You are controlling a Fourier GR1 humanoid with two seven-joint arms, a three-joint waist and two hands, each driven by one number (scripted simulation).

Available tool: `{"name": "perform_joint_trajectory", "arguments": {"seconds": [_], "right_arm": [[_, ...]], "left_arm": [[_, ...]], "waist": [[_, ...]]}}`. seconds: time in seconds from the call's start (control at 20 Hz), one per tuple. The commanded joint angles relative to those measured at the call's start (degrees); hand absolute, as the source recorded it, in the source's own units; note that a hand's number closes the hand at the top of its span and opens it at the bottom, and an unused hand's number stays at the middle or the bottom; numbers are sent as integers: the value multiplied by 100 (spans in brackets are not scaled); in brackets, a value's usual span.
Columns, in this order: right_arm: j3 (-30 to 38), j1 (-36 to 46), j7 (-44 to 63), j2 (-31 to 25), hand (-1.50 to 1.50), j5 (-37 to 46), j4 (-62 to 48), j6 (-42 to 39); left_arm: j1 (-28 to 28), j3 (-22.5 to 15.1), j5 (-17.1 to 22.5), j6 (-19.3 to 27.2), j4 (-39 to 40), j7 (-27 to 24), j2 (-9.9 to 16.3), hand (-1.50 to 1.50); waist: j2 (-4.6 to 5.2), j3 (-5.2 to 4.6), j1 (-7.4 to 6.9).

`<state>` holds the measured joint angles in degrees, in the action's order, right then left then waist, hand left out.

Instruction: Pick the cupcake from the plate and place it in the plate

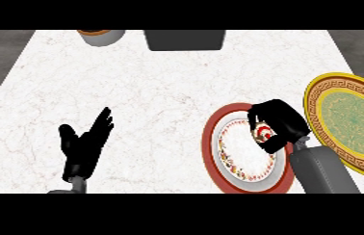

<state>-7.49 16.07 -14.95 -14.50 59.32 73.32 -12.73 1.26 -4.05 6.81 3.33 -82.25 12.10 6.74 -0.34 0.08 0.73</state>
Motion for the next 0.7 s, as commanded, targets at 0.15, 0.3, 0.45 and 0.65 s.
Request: {"name": "perform_joint_trajectory", "arguments": {"seconds": [0.15, 0.3, 0.45, 0.65], "right_arm": [[1160, 60, 3060, 1406, 150, 280, 416, 1800], [917, 218, 4032, 1428, 150, 828, 985, 2725], [474, 337, 5255, 1440, 150, 1221, 1199, 3435], [138, 473, 6796, 1446, 150, 1864, 1542, 4119]], "left_arm": [[136, 63, 8, 54, 3, 64, 28, 0], [41, 62, 33, 8, 25, 98, 36, 0], [-58, -24, 19, -31, -10, 205, 16, 0], [-14, -21, -21, -81, 28, 42, 47, 0]], "waist": [[-59, -14, 171], [-62, -27, 100], [-28, -19, -62], [-4, -20, -99]]}}
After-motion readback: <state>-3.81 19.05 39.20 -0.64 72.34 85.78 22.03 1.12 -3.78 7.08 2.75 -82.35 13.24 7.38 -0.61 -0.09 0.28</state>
